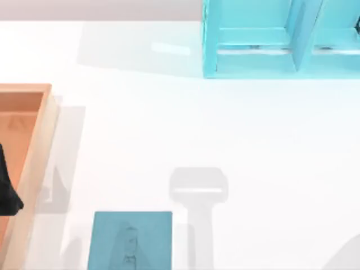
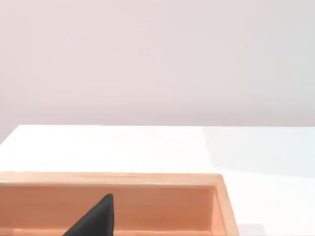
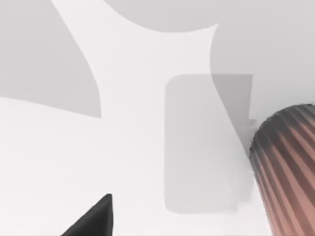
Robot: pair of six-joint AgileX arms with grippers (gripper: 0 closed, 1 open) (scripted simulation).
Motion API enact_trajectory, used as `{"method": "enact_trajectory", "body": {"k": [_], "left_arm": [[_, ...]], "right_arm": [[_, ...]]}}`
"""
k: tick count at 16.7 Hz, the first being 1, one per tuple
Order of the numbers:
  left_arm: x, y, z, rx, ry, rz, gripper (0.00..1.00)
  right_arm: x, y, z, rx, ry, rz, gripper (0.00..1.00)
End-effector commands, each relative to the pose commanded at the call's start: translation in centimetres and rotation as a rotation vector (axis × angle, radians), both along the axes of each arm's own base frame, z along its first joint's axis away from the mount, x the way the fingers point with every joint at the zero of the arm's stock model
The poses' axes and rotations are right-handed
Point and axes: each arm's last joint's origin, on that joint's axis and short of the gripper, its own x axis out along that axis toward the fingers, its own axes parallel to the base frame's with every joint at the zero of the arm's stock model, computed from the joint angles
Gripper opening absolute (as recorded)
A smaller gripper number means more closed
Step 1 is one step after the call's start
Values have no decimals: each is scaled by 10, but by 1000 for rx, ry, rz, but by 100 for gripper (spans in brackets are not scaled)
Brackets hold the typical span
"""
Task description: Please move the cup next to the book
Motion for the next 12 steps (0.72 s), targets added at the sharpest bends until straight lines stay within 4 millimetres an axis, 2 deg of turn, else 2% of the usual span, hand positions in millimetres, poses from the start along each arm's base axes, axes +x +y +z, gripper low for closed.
{"method": "enact_trajectory", "body": {"k": [1, 12], "left_arm": [[0, 0, 0, 0, 0, 0, 100], [0, 0, 0, 0, 0, 0, 100]], "right_arm": [[0, 0, 0, 0, 0, 0, 100], [0, 0, 0, 0, 0, 0, 17]]}}
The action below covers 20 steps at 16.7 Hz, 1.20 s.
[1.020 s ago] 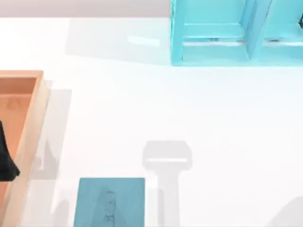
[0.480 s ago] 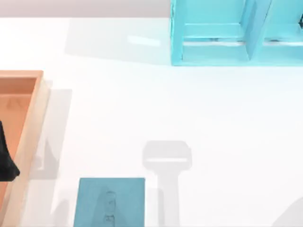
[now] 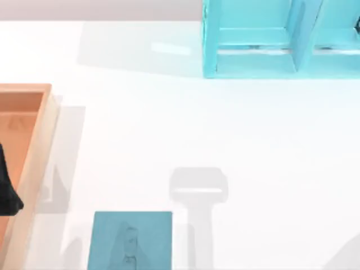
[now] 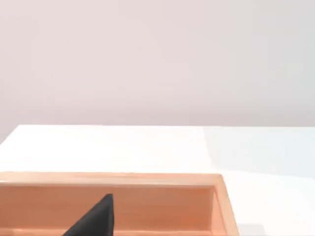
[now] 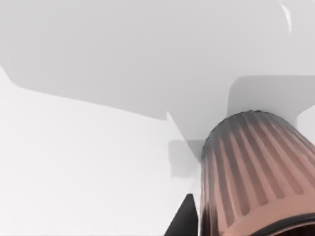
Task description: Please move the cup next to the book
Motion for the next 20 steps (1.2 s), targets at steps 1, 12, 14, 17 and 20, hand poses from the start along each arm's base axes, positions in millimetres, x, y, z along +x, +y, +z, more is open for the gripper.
{"method": "enact_trajectory", "body": {"k": [1, 12, 14, 17, 20], "left_arm": [[0, 0, 0, 0, 0, 0, 100], [0, 0, 0, 0, 0, 0, 100], [0, 0, 0, 0, 0, 0, 100], [0, 0, 0, 0, 0, 0, 100], [0, 0, 0, 0, 0, 0, 100]], "right_arm": [[0, 0, 0, 0, 0, 0, 10], [0, 0, 1, -1, -1, -1, 0], [1, 0, 10, -1, -2, 6, 0], [1, 0, 32, 1, 1, 6, 0], [0, 0, 50, 0, 0, -1, 0]]}}
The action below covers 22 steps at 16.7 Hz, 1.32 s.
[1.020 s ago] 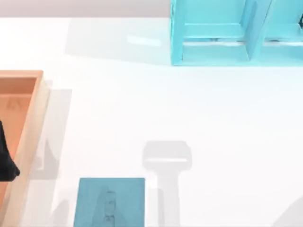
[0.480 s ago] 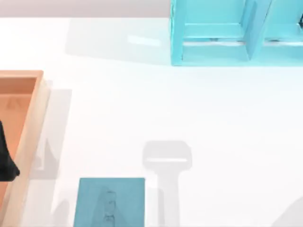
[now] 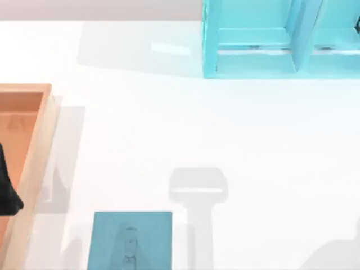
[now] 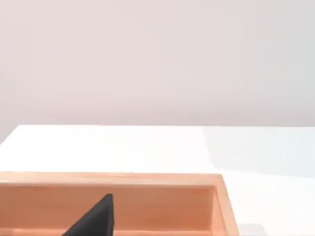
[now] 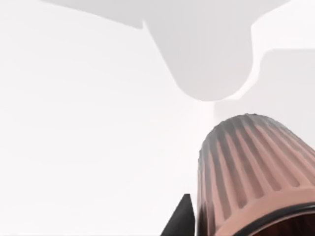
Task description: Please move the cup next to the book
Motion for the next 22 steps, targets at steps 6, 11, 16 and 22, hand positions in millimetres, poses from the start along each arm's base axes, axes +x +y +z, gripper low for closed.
{"method": "enact_trajectory", "body": {"k": [6, 11, 16, 22], "left_arm": [[0, 0, 0, 0, 0, 0, 100], [0, 0, 0, 0, 0, 0, 100], [0, 0, 0, 0, 0, 0, 100], [0, 0, 0, 0, 0, 0, 100]], "right_arm": [[2, 2, -1, 1, 4, -1, 0], [41, 44, 7, -18, -1, -19, 0], [88, 144, 16, -39, -7, -138, 0], [84, 295, 20, -47, 3, -518, 0]]}}
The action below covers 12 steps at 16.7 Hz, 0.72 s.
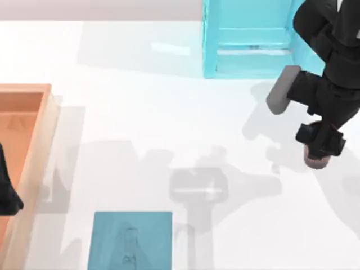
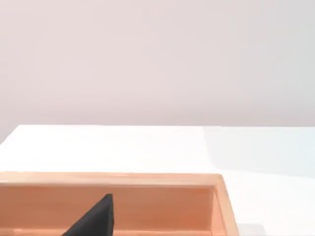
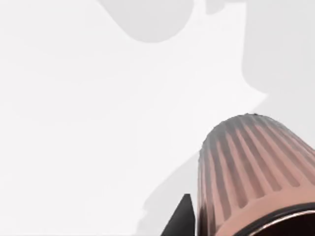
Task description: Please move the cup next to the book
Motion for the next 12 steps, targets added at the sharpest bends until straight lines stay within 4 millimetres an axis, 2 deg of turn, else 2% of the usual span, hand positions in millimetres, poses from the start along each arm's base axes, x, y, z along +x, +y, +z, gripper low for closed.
{"method": "enact_trajectory", "body": {"k": [3, 6, 9, 12], "left_arm": [[0, 0, 0, 0, 0, 0, 100], [0, 0, 0, 0, 0, 0, 100], [0, 0, 0, 0, 0, 0, 100], [0, 0, 0, 0, 0, 0, 100]], "right_arm": [[-23, 63, 3, -1, -3, -232, 0], [-48, 107, 10, 10, -20, -456, 0], [-70, 135, 21, 39, -45, -660, 0], [-85, 150, 32, 77, -69, -841, 0]]}}
